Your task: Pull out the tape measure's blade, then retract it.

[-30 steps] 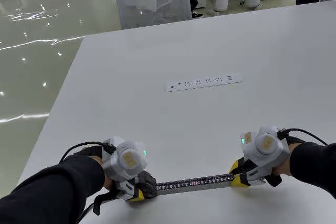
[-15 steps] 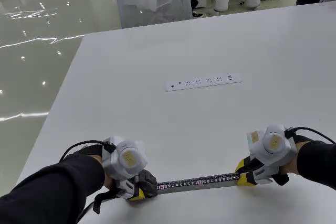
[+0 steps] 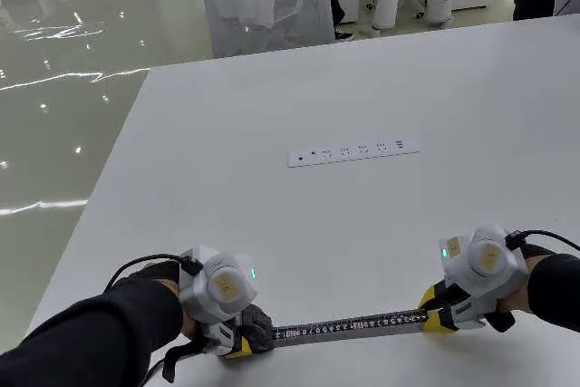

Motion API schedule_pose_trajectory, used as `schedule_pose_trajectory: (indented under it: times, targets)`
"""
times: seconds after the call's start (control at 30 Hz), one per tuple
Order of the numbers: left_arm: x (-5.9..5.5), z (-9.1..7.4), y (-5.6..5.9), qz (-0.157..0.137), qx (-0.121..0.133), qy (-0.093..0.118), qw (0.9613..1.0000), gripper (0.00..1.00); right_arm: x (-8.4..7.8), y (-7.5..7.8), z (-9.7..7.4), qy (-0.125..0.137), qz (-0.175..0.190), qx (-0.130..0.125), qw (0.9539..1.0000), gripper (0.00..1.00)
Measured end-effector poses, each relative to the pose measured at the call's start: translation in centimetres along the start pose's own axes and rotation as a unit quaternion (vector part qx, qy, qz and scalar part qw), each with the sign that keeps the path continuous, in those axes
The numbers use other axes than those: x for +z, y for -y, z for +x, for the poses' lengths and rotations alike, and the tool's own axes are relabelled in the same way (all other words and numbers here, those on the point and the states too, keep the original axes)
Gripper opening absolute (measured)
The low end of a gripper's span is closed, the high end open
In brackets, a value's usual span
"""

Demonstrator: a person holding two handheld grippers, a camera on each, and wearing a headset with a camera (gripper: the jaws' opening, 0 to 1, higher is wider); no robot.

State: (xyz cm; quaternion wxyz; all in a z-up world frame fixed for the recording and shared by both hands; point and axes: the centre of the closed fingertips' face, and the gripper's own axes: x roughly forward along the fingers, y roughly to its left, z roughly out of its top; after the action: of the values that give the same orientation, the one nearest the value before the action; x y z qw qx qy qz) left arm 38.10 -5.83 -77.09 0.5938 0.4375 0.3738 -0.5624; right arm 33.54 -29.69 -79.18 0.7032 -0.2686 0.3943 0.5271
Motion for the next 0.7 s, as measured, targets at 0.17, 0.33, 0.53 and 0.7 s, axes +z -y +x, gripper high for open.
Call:
schedule_pose_trajectory:
  times: [0.17, 0.33, 0.53, 0.7]
  targets:
    - [-0.02, 0.00, 0.00, -0.001, -0.001, -0.001, 1.0000, 0.33, -0.33, 0.18, -0.25, 0.001, 0.003, -0.001, 1.0000, 0.08]
    - [-0.01, -0.01, -0.02, -0.001, -0.001, -0.001, 1.0000, 0.33, -0.66, 0.29, -0.48, 0.004, 0.010, -0.001, 0.9999, 0.08]
    - [0.00, -0.02, -0.06, -0.002, -0.002, 0.000, 1.0000, 0.33, -0.91, 0.33, -0.67, 0.003, 0.011, -0.001, 0.9999, 0.08]
    - [0.01, -0.05, -0.04, -0.003, -0.003, 0.001, 1.0000, 0.33, -1.01, 0.37, -0.79, 0.008, 0.017, -0.002, 0.9998, 0.08]
